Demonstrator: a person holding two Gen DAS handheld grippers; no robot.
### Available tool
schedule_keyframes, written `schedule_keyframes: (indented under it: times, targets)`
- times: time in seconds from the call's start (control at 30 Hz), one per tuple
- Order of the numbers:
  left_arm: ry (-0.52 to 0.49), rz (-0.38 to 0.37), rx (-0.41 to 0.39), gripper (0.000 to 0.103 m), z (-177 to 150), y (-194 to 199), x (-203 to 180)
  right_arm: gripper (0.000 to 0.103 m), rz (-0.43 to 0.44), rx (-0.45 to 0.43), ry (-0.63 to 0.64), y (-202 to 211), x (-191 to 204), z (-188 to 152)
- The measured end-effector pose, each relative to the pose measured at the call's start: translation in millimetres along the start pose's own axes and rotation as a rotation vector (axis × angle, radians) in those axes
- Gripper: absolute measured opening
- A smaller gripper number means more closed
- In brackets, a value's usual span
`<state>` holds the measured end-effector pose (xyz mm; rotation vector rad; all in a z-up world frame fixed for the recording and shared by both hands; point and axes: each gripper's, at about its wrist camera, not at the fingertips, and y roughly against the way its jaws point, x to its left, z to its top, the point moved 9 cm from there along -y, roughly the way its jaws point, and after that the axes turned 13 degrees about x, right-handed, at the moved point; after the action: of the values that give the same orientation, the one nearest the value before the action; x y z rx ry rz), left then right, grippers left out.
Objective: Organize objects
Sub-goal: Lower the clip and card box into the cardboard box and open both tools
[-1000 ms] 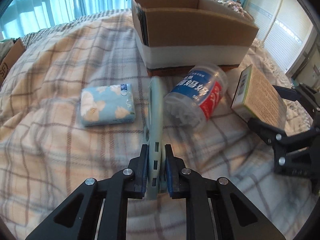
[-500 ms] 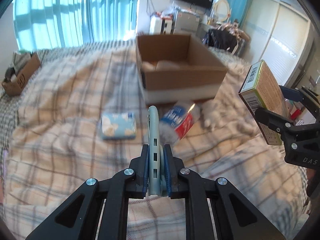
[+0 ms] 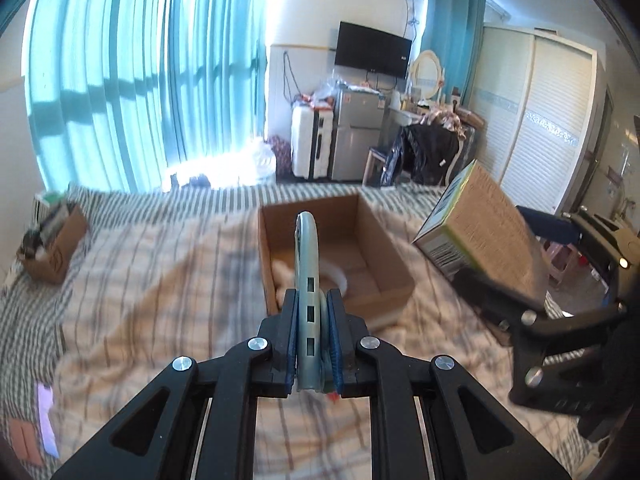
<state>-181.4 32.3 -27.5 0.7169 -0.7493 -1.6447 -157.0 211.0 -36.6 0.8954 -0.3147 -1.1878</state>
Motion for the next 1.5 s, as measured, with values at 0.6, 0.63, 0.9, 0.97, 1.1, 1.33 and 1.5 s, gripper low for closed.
schedule_keyframes:
  times: [0.6,0.63,0.9,0.97,1.1,1.33,1.5]
  targets:
    - [-0.025,-0.034,0.098,0.013,87.6,-154.1,11.6,0.081,0.087,0.042,-0.285,-152.7,-75.1,84.3]
    - [-0.026,-0.036,0.108,0.013,86.9,-164.5,13.0,0.081,0.093,0.053,-0.295,-163.4,-76.7,84.3]
    - [-0.026,-0.036,0.182,0.013,73.8,-217.1,18.8,0.081,0.126,0.094,-0.320,-213.0,-73.0,75.7]
    - [-0.026,-0.044,0.186,0.014,70.6,-221.1,17.4,0.081,0.131,0.096,-0.337,-217.2,-76.4,72.9]
    - [-0.022,-0.032,0.200,0.014,67.4,-221.6,19.1,0.081,0.139,0.083,-0.356,-213.3,-81.0,70.1]
    - [-0.028,-0.017,0.162,0.054,76.9,-185.9,15.2,0.086,0.134,0.014,-0.371,-168.1,-88.8,80.2]
    - [0.012,-0.006,0.096,0.070,84.6,-130.6,16.3,0.086,0.079,-0.012,-0.350,-115.5,-95.8,81.5]
